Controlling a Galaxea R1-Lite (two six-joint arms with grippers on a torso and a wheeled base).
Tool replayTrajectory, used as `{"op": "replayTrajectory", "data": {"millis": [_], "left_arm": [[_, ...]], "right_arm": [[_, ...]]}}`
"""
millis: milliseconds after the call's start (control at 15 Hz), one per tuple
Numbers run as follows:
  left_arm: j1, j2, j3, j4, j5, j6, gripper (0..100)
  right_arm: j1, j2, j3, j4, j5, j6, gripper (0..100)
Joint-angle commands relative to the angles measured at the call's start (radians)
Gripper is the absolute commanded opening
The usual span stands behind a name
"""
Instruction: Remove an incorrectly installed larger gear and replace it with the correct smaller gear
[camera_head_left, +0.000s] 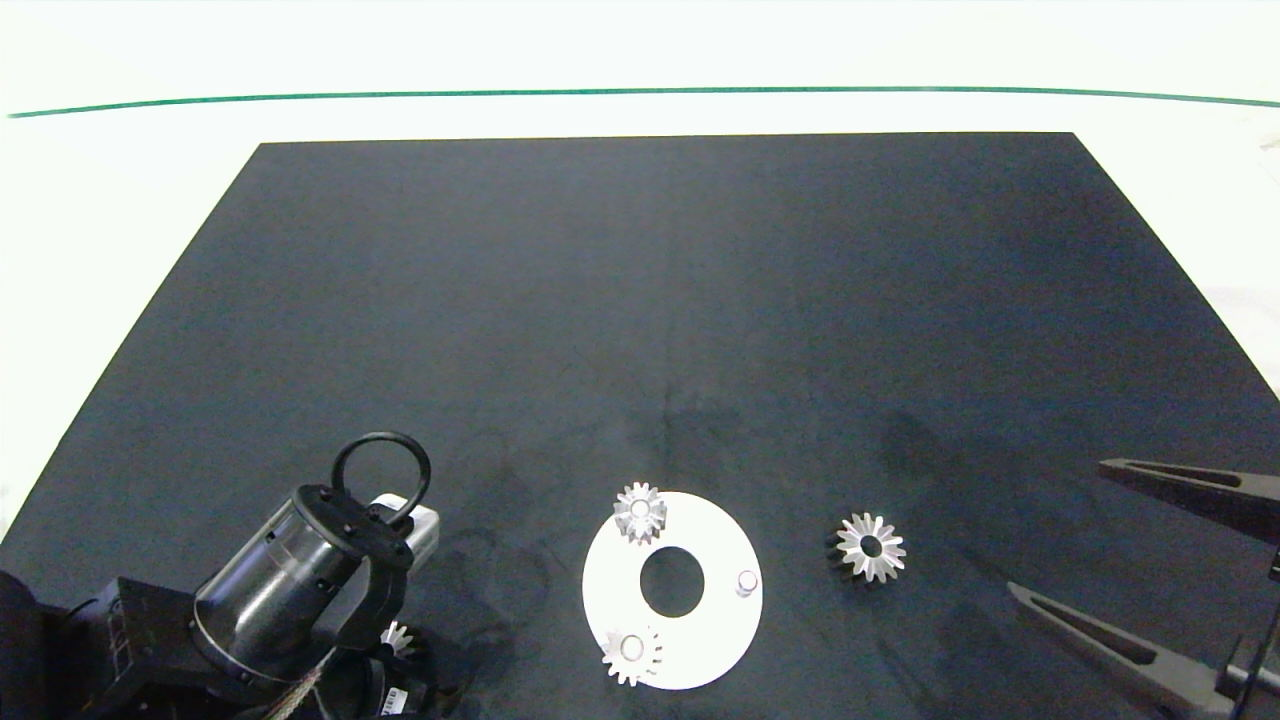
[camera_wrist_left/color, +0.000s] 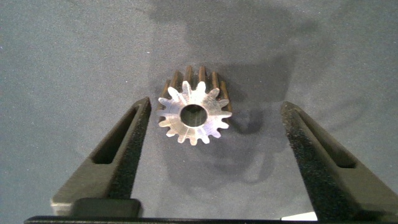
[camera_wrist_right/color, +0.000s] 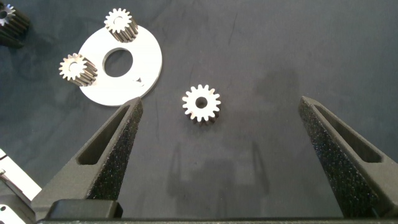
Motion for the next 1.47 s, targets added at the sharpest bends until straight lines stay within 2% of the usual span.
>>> {"op": "replayTrajectory", "data": {"millis": [67,1467], "left_arm": [[0.000,0.005,0.000,-0.006,0.004,-0.002,77],[0.000,-0.001,-0.023,-0.027,0.007,0.002,33]], "right_arm": [[0.000,0.002,0.000,-0.001,-0.001,-0.001,100],[0.000,0.016,0.006,-0.004,-0.001,-0.001,100]]}}
